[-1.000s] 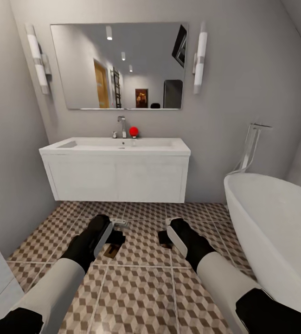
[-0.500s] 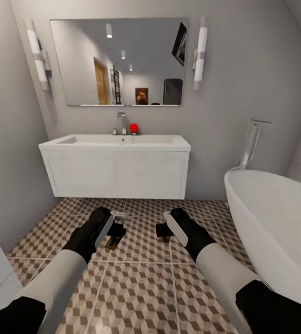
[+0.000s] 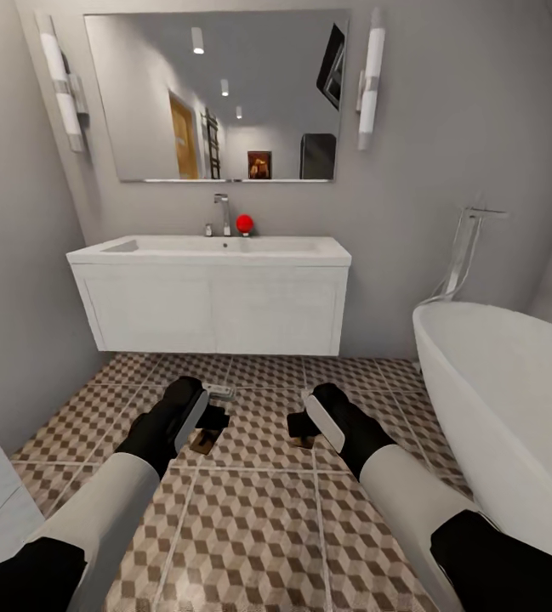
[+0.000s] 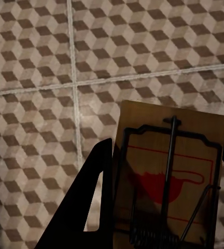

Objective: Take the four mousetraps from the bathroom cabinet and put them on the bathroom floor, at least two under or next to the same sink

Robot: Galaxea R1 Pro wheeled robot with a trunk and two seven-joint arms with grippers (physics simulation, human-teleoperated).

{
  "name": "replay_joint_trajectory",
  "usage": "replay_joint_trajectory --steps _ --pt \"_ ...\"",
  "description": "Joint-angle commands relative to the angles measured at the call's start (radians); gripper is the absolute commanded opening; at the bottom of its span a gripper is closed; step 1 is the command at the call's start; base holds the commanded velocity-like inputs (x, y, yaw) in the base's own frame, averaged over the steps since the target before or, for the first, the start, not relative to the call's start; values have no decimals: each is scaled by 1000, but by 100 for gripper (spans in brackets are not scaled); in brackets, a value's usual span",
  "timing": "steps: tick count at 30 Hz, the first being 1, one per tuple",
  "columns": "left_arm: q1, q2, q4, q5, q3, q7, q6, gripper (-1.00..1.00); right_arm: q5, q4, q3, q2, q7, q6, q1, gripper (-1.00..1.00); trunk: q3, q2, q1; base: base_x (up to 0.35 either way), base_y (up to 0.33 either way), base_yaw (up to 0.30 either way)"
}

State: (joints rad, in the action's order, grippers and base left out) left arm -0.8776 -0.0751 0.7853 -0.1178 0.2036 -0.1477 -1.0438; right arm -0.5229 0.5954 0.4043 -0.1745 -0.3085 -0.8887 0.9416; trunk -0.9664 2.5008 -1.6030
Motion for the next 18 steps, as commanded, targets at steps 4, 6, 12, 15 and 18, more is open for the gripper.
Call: replay_joint_trajectory --steps 4,6,12,15,18 --pt "-1 0 1 -9 2 -12 -3 -100 -8 -5 2 0 -9 -1 5 -100 -17 2 -1 0 0 0" --pt "-2 0 0 -9 2 -12 -3 -100 -8 -12 2 0 -9 1 8 -100 -24 2 -2 0 0 0" --pt "-6 0 1 -9 2 -14 -3 -100 -8 -21 2 0 -9 2 17 -100 -48 3 -5 0 0 0" --pt "-7 0 0 -9 3 -14 -3 -100 -7 -23 2 0 -9 2 27 -100 -59 4 -6 0 0 0" --pt "-10 0 0 -9 3 -15 -3 -100 -7 -25 2 0 -10 2 34 -100 -71 5 -8 0 0 0"
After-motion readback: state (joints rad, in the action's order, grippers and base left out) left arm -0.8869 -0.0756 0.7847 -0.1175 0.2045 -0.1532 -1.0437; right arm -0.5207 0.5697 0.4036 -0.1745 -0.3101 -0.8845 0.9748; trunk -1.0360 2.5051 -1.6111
